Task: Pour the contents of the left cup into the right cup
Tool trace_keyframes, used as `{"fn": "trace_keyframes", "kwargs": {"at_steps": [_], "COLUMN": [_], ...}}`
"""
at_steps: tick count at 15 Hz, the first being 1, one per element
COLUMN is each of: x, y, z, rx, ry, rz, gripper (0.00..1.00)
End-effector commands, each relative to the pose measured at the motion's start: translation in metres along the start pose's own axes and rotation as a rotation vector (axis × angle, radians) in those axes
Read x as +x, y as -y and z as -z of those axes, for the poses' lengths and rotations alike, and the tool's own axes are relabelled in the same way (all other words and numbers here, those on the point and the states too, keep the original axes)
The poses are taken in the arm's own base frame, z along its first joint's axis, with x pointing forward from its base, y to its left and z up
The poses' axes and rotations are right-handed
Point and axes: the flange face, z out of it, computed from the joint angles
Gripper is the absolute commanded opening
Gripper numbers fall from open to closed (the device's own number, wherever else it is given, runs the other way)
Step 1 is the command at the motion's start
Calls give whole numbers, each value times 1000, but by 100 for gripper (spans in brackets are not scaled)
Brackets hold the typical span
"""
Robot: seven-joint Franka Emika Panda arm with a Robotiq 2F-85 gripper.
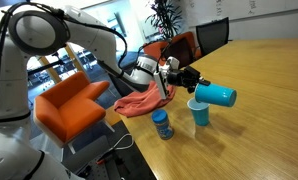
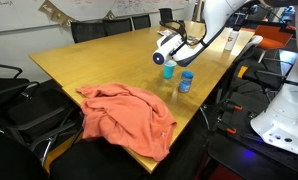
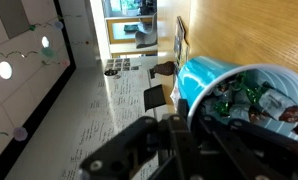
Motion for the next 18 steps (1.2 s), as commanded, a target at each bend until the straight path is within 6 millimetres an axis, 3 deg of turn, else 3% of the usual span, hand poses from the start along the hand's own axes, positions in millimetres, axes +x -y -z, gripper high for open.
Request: {"fn": "trace_keyframes", "kwargs": {"at_steps": [1, 18], "x": [7, 6], "y": [-1, 19], "z": [4, 9], "rx": [-60, -195], "ry": [-4, -43], "rz": [20, 96], "gripper": [1, 1]}}
